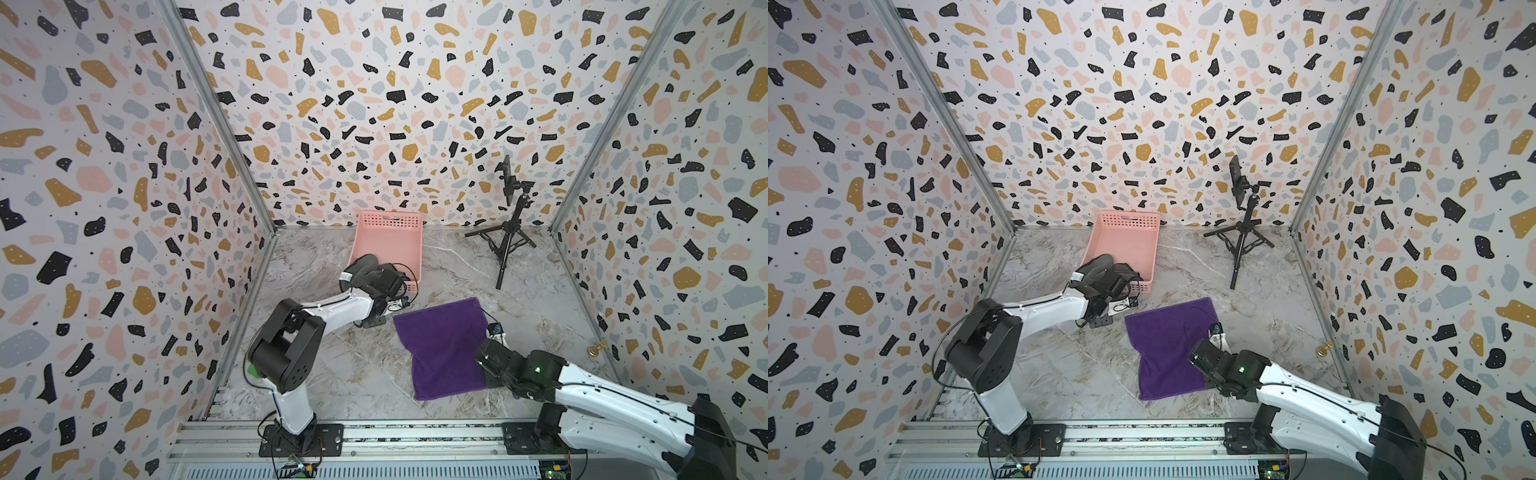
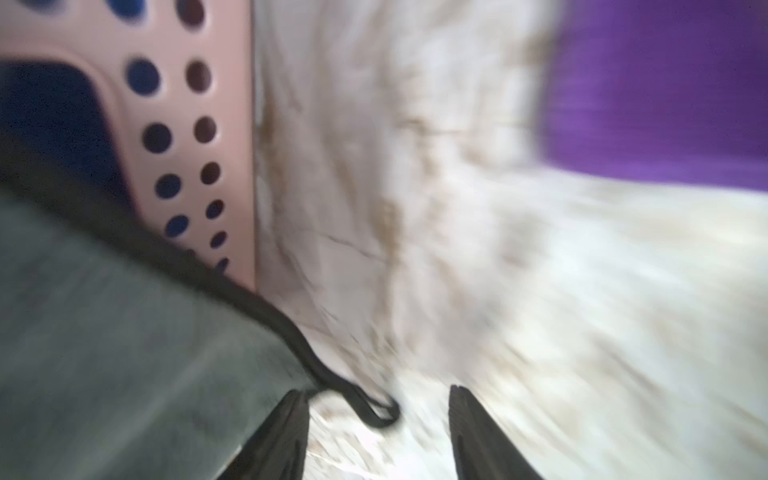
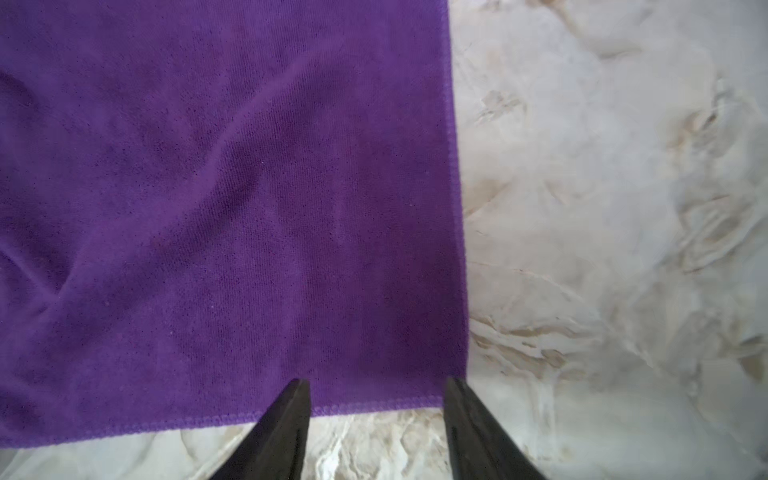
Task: Fold the square dishcloth
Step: Flatten out the cleaning item at the center of the board.
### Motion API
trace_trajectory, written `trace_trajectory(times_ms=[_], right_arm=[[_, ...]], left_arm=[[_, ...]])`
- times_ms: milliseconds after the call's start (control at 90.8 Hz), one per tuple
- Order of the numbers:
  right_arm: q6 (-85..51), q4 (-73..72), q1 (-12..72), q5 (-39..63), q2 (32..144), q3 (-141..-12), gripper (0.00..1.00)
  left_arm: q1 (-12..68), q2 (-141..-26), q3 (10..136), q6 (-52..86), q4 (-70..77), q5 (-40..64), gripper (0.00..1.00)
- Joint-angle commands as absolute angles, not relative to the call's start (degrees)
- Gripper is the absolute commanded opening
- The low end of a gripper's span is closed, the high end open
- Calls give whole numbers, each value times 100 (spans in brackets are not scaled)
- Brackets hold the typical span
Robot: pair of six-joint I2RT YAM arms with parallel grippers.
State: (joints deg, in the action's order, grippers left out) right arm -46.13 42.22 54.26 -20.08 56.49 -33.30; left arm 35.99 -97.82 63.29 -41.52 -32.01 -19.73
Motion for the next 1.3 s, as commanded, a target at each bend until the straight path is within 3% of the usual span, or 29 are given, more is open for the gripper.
trace_trajectory(times_ms=[0, 176, 352, 672, 826, 903, 1024, 1288], right_arm=[[-4076, 3292, 5095, -1376, 5958, -3578, 53], [-3992, 2282, 4432, -377, 6485, -3355, 47], [-4196, 1360, 4002, 429, 6970, -2797, 40], [-4675, 455, 4481, 800, 7264, -2298, 35], [-4829, 295, 4910, 901, 7445, -2395, 36], [-4776, 492, 4902, 835, 7243, -2493, 40], [-4501, 1369, 4872, 396, 6678, -2843, 59], [-4870, 4005, 4952, -801, 4983, -2896, 72]], left_arm=[[4084, -9249, 6306, -3799, -4064, -750, 58], [4610, -9691, 6648, -3162, -3768, -159, 56], [4676, -10725, 7142, -2949, -3227, -730, 55], [4294, -11111, 6917, -3556, -2423, -2477, 54], [4071, -10745, 6568, -3807, -2343, -2540, 56], [4101, -10261, 6329, -3931, -2500, -2305, 58], [4100, -9364, 6030, -4076, -3055, -1590, 61], [4405, -7674, 5026, -4593, -4407, 185, 61]])
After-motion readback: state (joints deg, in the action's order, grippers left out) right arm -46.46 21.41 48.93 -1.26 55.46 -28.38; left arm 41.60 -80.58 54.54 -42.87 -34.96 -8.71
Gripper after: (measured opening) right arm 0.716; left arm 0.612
